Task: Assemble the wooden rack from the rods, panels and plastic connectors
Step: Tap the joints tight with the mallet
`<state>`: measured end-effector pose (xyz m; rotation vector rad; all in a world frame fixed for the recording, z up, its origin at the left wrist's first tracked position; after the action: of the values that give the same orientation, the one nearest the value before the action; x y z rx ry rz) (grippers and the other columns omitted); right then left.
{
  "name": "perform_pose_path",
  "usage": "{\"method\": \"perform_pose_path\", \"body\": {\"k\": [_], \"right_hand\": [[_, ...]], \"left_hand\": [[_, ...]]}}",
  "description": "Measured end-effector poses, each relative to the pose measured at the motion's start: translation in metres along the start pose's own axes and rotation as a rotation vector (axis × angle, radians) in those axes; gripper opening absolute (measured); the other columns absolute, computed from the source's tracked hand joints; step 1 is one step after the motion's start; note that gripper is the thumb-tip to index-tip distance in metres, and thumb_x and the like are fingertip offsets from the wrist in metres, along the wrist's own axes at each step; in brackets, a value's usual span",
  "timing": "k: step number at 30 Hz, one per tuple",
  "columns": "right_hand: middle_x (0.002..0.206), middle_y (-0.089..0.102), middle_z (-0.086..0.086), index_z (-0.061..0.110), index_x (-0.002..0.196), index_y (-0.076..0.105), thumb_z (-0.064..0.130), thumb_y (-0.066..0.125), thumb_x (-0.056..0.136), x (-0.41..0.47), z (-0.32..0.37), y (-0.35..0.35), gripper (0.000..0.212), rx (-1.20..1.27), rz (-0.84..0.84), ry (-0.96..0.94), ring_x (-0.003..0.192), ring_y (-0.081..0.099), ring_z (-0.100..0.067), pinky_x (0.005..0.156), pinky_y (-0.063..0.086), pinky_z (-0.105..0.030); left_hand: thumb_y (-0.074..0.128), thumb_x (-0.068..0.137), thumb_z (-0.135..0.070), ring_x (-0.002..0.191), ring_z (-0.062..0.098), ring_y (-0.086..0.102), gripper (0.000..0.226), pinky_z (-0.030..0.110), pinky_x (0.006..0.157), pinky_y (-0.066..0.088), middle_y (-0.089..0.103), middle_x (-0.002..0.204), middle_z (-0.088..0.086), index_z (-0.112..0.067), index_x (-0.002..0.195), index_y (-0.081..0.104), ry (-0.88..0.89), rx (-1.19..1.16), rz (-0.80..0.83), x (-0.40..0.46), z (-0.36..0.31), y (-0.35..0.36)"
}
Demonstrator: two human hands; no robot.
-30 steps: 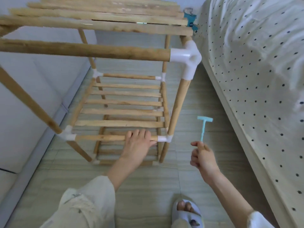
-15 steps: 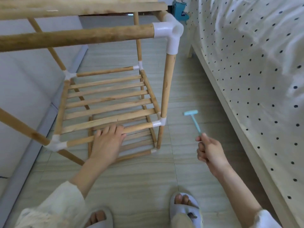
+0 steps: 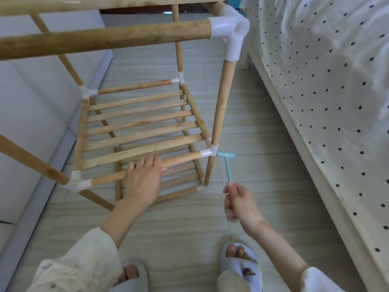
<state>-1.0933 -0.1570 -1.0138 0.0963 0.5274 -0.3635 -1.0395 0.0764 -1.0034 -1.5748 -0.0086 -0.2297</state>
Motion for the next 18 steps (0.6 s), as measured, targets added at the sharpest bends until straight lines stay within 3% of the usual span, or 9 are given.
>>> {"method": "perform_pose_path", "body": {"k": [4,6,7,8,9,11,13,16,18], "right_hand": [[0.053,0.030,-0.001,0.017,0.073,0.036,0.019,0.027,0.103,0.011,0.017,0.000,0.032,0.186,-0.292,-0.036,0.027,0.029,-0.003,0.030,0.020,-0.011],[0.055,0.035,-0.002,0.017,0.075,0.035,0.019,0.029,0.103,-0.005,0.011,0.021,0.028,0.031,-0.122,-0.051,0.036,0.037,-0.009,0.033,0.026,-0.015],[0.052,0.037,0.000,0.015,0.077,0.037,0.017,0.031,0.102,-0.013,0.004,0.032,0.027,-0.022,0.039,-0.045,0.037,0.037,-0.011,0.034,0.026,-0.016],[0.047,0.035,0.003,0.014,0.077,0.038,0.015,0.032,0.102,-0.015,0.003,0.032,0.026,0.000,0.091,-0.051,0.034,0.034,-0.010,0.033,0.024,-0.015],[0.042,0.032,0.006,0.013,0.075,0.040,0.013,0.033,0.102,-0.008,0.008,0.025,0.027,0.073,0.067,-0.042,0.030,0.029,-0.007,0.032,0.020,-0.014],[0.043,0.028,0.005,0.014,0.073,0.040,0.013,0.030,0.102,0.006,0.028,0.005,0.030,0.344,-0.136,-0.001,0.027,0.022,-0.003,0.031,0.015,-0.012],[0.052,0.030,0.000,0.016,0.073,0.038,0.014,0.026,0.102,0.009,0.027,0.000,0.032,0.352,-0.248,0.025,0.026,0.026,-0.003,0.031,0.017,-0.013],[0.044,0.030,0.004,0.013,0.075,0.041,0.013,0.027,0.103,0.002,0.009,0.016,0.031,0.116,0.127,0.058,0.028,0.028,-0.006,0.031,0.018,-0.015],[0.037,0.025,0.010,0.014,0.073,0.040,0.019,0.028,0.104,0.016,0.019,0.004,0.033,0.248,0.073,0.071,0.028,0.022,-0.004,0.031,0.014,-0.013]], "left_hand": [[0.055,0.090,-0.019,0.077,0.031,0.057,0.014,0.039,0.068,0.035,0.064,0.088,0.009,-0.009,0.096,0.062,0.002,-0.006,-0.002,0.000,-0.001,0.000],[0.055,0.089,-0.019,0.076,0.031,0.057,0.013,0.038,0.068,0.034,0.063,0.087,0.009,-0.009,0.094,0.061,-0.005,-0.004,-0.008,0.000,-0.002,0.001],[0.052,0.092,-0.021,0.080,0.031,0.057,0.014,0.038,0.070,0.033,0.062,0.091,0.009,-0.010,0.096,0.060,-0.009,-0.006,-0.001,0.001,-0.002,0.001],[0.047,0.094,-0.022,0.086,0.031,0.056,0.017,0.038,0.072,0.031,0.061,0.096,0.008,-0.011,0.100,0.059,-0.016,-0.011,0.010,0.001,-0.002,0.001],[0.043,0.096,-0.024,0.091,0.030,0.055,0.020,0.038,0.074,0.029,0.060,0.101,0.007,-0.012,0.104,0.057,-0.023,-0.016,0.022,0.001,-0.002,0.000],[0.039,0.098,-0.026,0.095,0.029,0.054,0.024,0.037,0.076,0.029,0.059,0.105,0.006,-0.012,0.108,0.056,-0.029,-0.022,0.022,0.001,-0.003,0.000],[0.040,0.097,-0.025,0.093,0.030,0.054,0.024,0.038,0.076,0.029,0.060,0.104,0.007,-0.012,0.108,0.057,-0.034,-0.025,0.023,0.000,-0.005,-0.001],[0.042,0.097,-0.024,0.092,0.030,0.054,0.023,0.038,0.075,0.030,0.061,0.103,0.008,-0.011,0.107,0.058,-0.030,-0.024,0.024,-0.001,-0.005,-0.002],[0.040,0.098,-0.025,0.094,0.029,0.053,0.023,0.037,0.076,0.029,0.060,0.105,0.006,-0.012,0.109,0.056,-0.036,-0.023,0.044,0.000,-0.005,-0.002]]}}
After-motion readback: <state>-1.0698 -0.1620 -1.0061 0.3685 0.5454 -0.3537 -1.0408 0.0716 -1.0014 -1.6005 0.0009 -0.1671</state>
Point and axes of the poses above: each hand's wrist, its own x-axis towards the middle knuckle, its own y-axis out of the palm, z = x × y, the point moved 2 cm from there along x, towards the middle knuckle
